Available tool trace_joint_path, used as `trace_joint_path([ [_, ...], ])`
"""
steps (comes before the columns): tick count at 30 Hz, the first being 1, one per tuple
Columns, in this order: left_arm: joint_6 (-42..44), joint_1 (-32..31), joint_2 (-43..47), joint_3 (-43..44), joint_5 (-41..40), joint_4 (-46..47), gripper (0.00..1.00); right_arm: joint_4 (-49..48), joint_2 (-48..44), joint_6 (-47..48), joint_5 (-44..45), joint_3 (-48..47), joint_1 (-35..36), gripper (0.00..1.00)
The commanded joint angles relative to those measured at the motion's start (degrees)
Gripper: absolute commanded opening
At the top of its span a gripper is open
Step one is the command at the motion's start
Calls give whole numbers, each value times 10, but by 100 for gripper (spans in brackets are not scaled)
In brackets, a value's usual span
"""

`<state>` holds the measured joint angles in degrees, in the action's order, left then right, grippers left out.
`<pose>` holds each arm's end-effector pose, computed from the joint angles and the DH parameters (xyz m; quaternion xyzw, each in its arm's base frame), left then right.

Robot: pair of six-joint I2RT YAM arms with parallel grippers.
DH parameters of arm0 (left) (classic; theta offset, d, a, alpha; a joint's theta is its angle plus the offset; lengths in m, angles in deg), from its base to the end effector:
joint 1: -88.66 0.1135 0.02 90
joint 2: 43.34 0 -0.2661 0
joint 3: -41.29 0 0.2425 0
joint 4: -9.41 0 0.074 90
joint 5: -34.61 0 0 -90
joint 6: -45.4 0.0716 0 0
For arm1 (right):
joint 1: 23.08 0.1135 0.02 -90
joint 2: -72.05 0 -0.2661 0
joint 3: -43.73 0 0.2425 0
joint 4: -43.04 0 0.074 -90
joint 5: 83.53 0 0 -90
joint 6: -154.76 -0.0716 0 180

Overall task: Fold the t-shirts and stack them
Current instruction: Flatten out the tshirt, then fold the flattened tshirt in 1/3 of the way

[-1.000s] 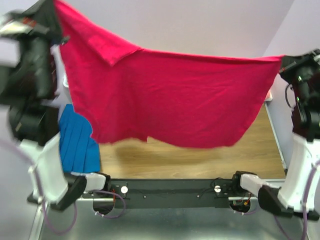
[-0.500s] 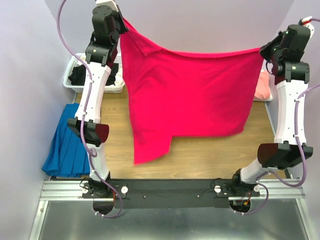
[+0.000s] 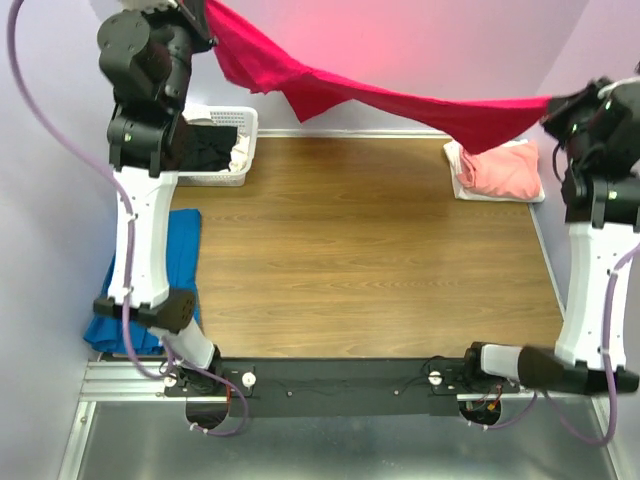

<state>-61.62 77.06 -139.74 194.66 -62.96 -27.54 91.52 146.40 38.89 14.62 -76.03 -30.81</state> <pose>0.3135 -0.0547 0.6309 -0.0811 0.5690 -0.1654 0.8015 0.2594 -0.0455 0.5347 0.2560 0.6789 0.0572 0.6857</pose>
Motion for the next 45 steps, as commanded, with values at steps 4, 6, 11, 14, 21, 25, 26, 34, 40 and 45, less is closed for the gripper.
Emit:
trace_joint_path([
  [4, -40, -19, 175, -438, 6, -57, 0, 16, -111, -27, -60, 356, -4, 1],
  [6, -70, -21, 236, -585, 5, -72, 0, 34, -131, -55, -70, 475, -4, 1],
  [11, -177, -25, 365, -815, 0, -95, 0, 73, -193, -113, -74, 618, -4, 1],
  [14, -212, -25, 429, -850, -32, -137, 0, 94, -197, -146, -58, 646, -4, 1],
  [21, -242, -26, 498, -882, -31, -194, 0, 126, -153, -204, -49, 662, -4, 1],
  [25, -241, -26, 506, -895, -36, -196, 0, 128, -156, -212, -51, 674, -4, 1],
  [26, -238, -26, 504, -898, -32, -194, 0, 129, -154, -211, -50, 674, -4, 1],
  [34, -217, -26, 433, -897, -40, -138, 0, 124, -116, -212, -19, 656, -4, 1],
  [40, -218, -26, 386, -867, -94, -130, 0, 116, -100, -208, 13, 620, -4, 1],
  [45, -229, -26, 381, -853, -108, -125, 0, 112, -109, -212, 30, 593, -4, 1],
])
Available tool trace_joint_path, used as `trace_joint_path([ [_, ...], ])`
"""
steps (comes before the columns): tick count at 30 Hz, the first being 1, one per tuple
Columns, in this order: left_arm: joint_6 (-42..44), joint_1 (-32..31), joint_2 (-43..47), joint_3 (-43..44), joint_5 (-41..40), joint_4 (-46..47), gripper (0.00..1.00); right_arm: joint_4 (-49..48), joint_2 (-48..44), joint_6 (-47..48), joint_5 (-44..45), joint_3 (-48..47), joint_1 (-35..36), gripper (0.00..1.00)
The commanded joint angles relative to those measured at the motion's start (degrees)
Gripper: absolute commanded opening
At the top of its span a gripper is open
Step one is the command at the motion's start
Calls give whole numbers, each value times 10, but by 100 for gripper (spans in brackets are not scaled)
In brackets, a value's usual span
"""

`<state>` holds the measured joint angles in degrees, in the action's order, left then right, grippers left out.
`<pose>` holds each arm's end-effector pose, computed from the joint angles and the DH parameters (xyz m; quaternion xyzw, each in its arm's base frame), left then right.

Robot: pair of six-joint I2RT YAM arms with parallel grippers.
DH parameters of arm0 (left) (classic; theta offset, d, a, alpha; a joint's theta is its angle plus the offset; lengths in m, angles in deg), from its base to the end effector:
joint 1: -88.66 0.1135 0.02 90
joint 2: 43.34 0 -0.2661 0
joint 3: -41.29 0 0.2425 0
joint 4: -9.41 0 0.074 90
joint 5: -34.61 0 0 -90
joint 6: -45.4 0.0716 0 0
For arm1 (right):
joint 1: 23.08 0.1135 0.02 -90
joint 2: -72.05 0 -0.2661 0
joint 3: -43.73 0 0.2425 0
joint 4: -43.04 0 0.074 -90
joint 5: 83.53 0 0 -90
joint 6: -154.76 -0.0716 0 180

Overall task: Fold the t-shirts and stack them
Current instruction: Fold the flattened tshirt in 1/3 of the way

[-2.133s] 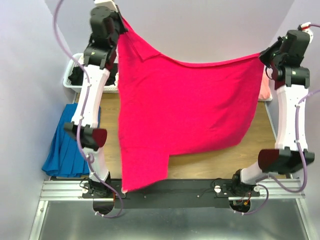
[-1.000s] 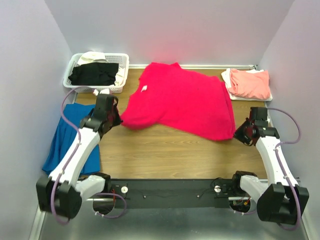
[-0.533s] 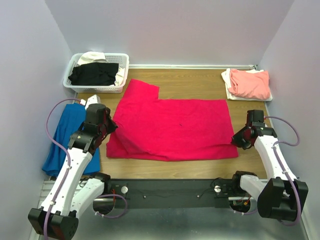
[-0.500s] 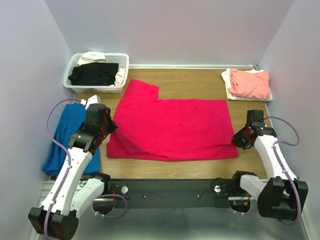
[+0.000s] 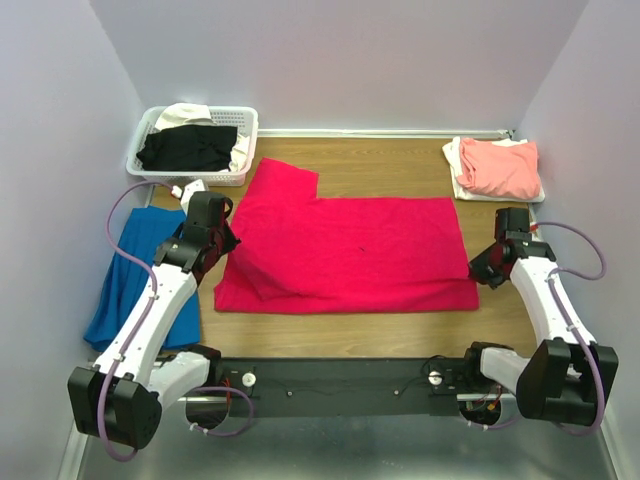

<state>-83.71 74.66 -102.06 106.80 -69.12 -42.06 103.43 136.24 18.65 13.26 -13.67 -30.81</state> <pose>0.2221 -0.0379 0.2687 -0.2441 0.8843 -0.0723 0.3915 0.1982 -0.0355 0.1906 0.4535 0.8672 0.0101 0.2056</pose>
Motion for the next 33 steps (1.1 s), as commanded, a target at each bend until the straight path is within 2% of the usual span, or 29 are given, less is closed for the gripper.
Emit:
trace_joint_path([
  [1, -14, -2, 4, 26, -55, 19, 0, -7, -8, -9, 50, -32, -4, 1],
  [8, -17, -2, -29, 41, -72, 29, 0, -27, 26, -6, 45, -30, -4, 1],
  [15, -19, -2, -110, 62, -72, 44, 0, -45, 68, 4, 45, -48, -4, 1],
  [25, -1, -2, -194, 79, -41, 108, 0, -60, 136, 13, 45, -83, -4, 1],
  [26, 10, -2, -202, 82, -34, 115, 0, -60, 147, 13, 45, -86, -4, 3],
  [28, 16, -2, -231, 93, -22, 132, 0, -60, 159, 16, 44, -94, -4, 13],
  [29, 23, -2, -242, 98, -20, 135, 5, -58, 164, 17, 44, -96, -4, 26],
  [30, 23, -2, -266, 112, -23, 133, 11, -60, 174, 18, 45, -98, -4, 34],
  [31, 28, -2, -277, 117, -23, 138, 16, -60, 177, 19, 46, -101, -4, 40],
  [32, 33, -2, -289, 124, -23, 139, 27, -59, 181, 18, 52, -104, -4, 48],
  [33, 36, -2, -311, 141, -26, 138, 34, -59, 184, 19, 56, -105, -4, 52],
])
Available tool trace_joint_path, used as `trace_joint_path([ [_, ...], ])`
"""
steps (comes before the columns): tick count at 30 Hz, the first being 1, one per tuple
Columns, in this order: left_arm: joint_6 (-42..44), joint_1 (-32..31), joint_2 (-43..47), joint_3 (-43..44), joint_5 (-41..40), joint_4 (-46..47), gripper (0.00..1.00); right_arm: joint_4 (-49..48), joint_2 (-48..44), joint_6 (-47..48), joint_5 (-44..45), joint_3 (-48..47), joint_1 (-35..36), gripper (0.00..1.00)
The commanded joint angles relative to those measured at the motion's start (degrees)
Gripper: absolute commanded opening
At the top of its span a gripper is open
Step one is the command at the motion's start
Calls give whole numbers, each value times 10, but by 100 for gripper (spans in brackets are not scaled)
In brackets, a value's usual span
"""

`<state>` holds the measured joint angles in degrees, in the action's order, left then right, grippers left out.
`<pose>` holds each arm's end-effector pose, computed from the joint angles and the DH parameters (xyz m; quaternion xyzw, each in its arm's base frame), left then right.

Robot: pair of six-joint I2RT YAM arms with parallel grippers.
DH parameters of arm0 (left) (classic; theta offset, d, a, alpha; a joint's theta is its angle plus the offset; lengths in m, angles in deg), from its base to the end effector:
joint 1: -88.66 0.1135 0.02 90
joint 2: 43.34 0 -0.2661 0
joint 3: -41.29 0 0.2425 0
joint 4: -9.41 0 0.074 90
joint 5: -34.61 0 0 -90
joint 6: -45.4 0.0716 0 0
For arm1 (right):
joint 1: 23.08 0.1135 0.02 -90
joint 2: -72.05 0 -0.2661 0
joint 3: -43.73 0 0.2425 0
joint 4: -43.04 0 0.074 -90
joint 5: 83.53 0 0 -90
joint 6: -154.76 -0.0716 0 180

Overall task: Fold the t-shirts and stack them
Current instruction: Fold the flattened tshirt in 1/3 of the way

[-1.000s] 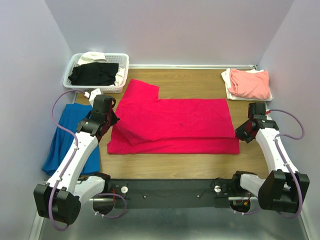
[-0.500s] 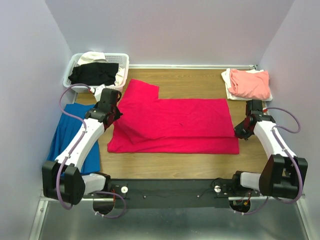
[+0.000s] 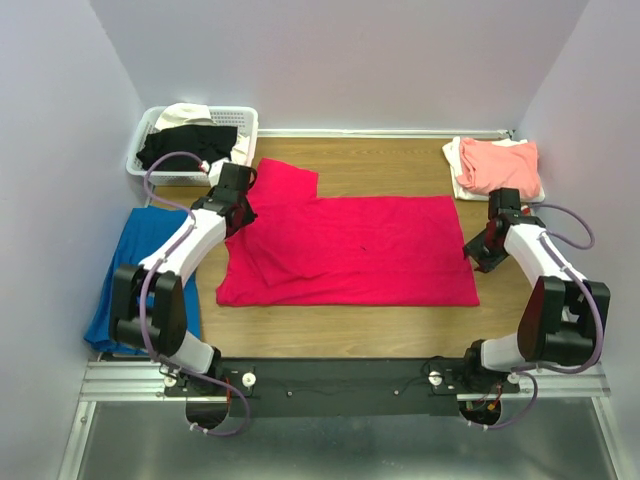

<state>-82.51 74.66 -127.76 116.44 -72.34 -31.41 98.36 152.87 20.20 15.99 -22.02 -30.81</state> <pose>0.3203 -0.0583 0.2300 -0.2418 0.8991 -0.0232 0.3641 0.2563 -0.0467 0.1769 0.4454 0.8753 -0.0240 0.1868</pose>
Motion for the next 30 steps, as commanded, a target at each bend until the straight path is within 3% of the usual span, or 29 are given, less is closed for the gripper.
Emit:
trace_joint_path([
  [1, 30, -2, -64, 53, 6, 37, 39, -8, 19, 2, 31, -25, -4, 54],
  [6, 37, -2, -101, 120, -9, 24, 54, -8, 6, 3, 41, -53, -4, 55],
  [12, 63, -11, -64, 154, -5, 1, 56, -8, -13, 24, 34, -70, -4, 54],
  [22, 38, -54, 55, 5, 75, -83, 54, -8, -8, 22, 4, -62, -4, 54],
  [30, -16, -83, 63, -66, 105, -106, 51, -9, 5, 31, -3, -55, -4, 53],
])
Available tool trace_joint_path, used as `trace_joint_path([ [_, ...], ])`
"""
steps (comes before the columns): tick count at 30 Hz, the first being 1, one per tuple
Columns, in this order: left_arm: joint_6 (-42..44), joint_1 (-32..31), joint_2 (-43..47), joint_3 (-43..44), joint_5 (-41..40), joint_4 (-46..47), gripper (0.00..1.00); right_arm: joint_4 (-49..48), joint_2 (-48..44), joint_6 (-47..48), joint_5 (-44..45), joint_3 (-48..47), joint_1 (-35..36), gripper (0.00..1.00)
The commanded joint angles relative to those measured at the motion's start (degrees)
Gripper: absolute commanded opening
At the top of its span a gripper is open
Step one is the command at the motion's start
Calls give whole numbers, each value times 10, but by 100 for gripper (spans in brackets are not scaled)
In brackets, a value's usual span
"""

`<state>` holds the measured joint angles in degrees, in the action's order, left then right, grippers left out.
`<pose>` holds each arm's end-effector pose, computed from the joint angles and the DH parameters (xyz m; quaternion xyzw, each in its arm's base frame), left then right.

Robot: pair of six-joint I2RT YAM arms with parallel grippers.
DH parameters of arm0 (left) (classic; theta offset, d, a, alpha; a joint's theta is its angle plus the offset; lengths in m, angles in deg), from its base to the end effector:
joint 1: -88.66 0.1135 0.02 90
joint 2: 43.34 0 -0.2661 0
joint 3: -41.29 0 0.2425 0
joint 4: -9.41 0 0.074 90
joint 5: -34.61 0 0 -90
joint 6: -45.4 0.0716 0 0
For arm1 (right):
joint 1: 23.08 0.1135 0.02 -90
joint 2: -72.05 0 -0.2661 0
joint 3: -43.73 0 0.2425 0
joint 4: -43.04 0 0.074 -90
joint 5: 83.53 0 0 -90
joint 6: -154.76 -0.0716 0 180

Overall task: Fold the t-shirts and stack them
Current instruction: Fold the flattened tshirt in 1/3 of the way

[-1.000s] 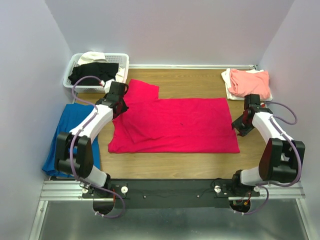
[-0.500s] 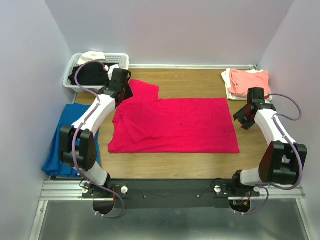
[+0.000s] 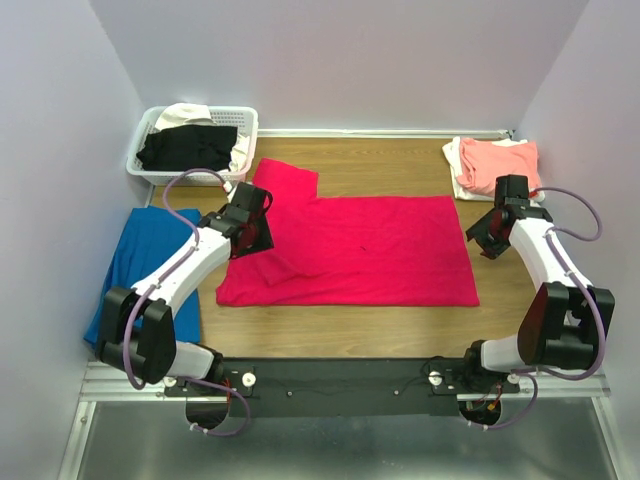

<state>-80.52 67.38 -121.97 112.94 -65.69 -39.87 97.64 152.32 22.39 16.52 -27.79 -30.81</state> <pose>0.2734 -0.0928 0.2248 -0.1473 0.9420 -0.0629 0.2949 0.2753 -0.0500 0.2097 0.4287 0.8696 -0.0130 0.2446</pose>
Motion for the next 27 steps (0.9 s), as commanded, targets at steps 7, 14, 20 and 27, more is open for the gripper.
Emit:
trace_joint_path([
  [7, -52, -30, -12, -76, 70, -6, 47, -1, 9, 19, -7, 12, -4, 53],
  [14, -63, -39, -21, -97, 87, 8, 45, 1, 8, 26, -8, 15, -4, 53],
  [20, -65, -45, -42, -99, 94, 24, 35, 2, 9, 31, -8, 12, -4, 52],
  [27, -70, -51, -61, -99, 87, 19, 31, 3, 11, 33, -4, 9, -4, 52],
])
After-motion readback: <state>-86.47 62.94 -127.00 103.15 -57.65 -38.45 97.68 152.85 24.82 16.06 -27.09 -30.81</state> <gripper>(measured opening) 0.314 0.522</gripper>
